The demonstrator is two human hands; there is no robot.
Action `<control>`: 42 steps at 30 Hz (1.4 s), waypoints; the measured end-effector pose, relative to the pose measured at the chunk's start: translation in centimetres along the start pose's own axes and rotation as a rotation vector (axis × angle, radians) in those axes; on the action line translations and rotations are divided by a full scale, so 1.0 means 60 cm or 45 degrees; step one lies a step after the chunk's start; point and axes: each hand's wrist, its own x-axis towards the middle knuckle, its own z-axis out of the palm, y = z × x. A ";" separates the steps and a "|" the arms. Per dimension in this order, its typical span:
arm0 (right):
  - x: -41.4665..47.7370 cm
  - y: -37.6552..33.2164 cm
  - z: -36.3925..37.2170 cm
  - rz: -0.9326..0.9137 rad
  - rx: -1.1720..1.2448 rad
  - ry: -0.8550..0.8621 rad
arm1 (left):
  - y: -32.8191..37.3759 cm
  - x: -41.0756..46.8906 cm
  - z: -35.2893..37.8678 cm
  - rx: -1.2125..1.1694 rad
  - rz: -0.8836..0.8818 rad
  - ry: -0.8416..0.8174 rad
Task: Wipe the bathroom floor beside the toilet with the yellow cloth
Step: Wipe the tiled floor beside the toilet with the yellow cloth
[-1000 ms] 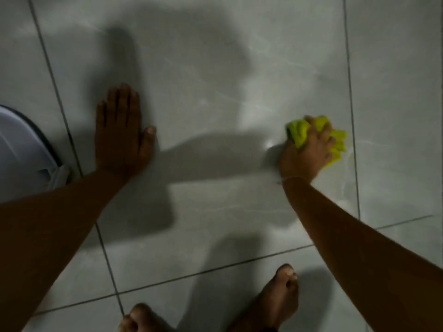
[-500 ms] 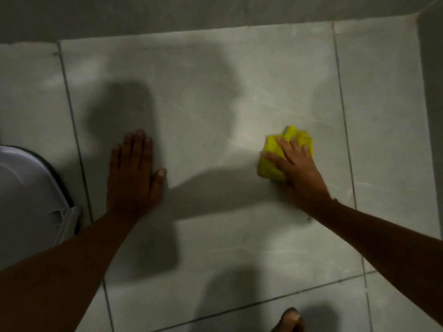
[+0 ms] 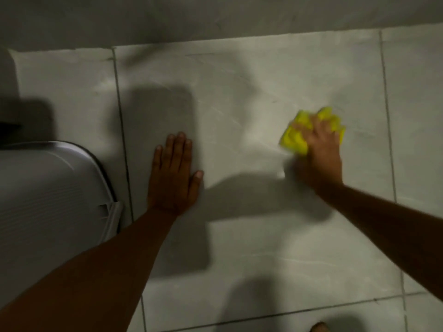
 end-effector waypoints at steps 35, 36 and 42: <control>-0.308 -0.122 0.146 -0.134 -0.043 -0.014 | -0.006 -0.003 0.002 -0.046 0.044 -0.012; -0.312 -0.169 0.158 -0.049 0.016 0.026 | -0.007 -0.004 0.000 -0.044 0.042 -0.015; -0.471 -0.069 0.137 -0.827 -0.131 -0.396 | -0.005 -0.005 -0.008 -0.045 0.051 -0.019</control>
